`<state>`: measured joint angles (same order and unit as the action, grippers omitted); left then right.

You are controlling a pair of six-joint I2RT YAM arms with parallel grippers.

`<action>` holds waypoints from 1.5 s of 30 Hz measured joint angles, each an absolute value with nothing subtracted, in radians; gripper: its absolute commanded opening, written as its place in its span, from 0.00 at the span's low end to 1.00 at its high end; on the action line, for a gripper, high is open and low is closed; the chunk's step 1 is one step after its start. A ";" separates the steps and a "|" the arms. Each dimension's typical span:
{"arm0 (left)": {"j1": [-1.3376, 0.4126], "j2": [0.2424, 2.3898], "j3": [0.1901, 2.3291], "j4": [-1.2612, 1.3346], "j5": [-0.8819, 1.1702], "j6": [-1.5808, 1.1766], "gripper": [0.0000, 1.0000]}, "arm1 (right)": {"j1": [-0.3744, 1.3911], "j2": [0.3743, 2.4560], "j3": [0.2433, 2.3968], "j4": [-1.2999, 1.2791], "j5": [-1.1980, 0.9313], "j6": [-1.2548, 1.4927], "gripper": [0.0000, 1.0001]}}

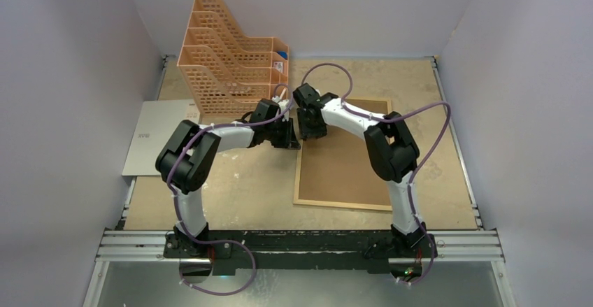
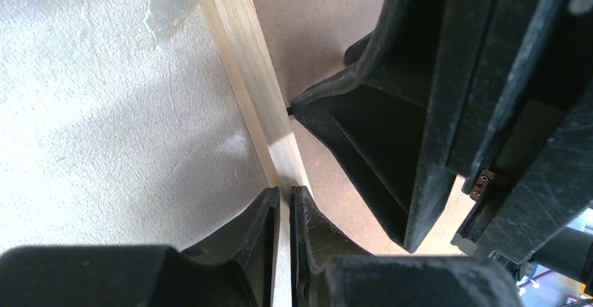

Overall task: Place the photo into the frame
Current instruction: Install the photo frame at the center of the board.

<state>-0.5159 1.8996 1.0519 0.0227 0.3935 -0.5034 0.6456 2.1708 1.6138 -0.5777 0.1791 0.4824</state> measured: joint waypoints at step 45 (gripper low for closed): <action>-0.524 1.883 0.994 -0.030 0.553 -0.513 0.06 | 0.785 1.764 1.088 -0.361 0.006 0.454 0.60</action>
<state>-0.5243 1.8832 0.9943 -0.0299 0.5529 -0.5125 0.7853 1.7638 1.0878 -0.3614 0.0063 0.4541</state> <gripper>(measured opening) 0.163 0.562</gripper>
